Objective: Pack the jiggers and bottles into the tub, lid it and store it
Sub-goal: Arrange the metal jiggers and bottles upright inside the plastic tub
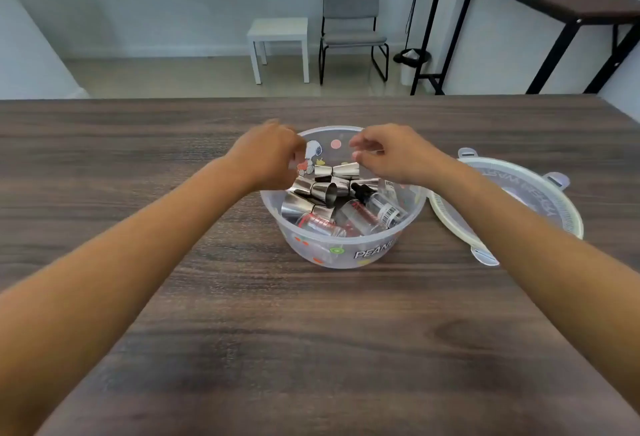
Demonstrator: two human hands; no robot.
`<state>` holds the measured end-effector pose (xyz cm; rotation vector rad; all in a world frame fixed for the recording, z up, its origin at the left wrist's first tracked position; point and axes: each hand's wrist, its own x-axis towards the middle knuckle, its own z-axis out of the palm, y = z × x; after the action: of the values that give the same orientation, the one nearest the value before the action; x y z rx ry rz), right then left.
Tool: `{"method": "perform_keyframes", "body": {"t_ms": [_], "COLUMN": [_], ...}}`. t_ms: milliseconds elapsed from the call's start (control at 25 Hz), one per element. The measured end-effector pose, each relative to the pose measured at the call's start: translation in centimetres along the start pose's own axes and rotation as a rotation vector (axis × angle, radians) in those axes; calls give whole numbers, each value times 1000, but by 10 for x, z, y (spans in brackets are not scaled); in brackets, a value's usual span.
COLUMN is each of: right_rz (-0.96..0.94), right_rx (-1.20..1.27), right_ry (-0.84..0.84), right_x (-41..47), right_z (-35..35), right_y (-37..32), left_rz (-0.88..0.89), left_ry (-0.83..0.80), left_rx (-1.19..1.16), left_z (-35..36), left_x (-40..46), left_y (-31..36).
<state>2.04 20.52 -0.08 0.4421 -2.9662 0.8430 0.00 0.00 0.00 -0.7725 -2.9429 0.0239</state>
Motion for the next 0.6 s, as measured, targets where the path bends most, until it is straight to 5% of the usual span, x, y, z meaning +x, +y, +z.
{"method": "perform_keyframes", "body": {"t_ms": [240,600], "right_rz": [-26,-68], "right_rx": [-353,-569], "right_ry": [-184,-295], "right_x": [26,40], "right_z": [14,18], "right_y": [-2,-10], "left_rz": [174,238], "left_ry": [-158,-183], "left_rx": [401,433], "left_z": [-1,2], "left_x": [15,17], "left_y": [6,7]}}
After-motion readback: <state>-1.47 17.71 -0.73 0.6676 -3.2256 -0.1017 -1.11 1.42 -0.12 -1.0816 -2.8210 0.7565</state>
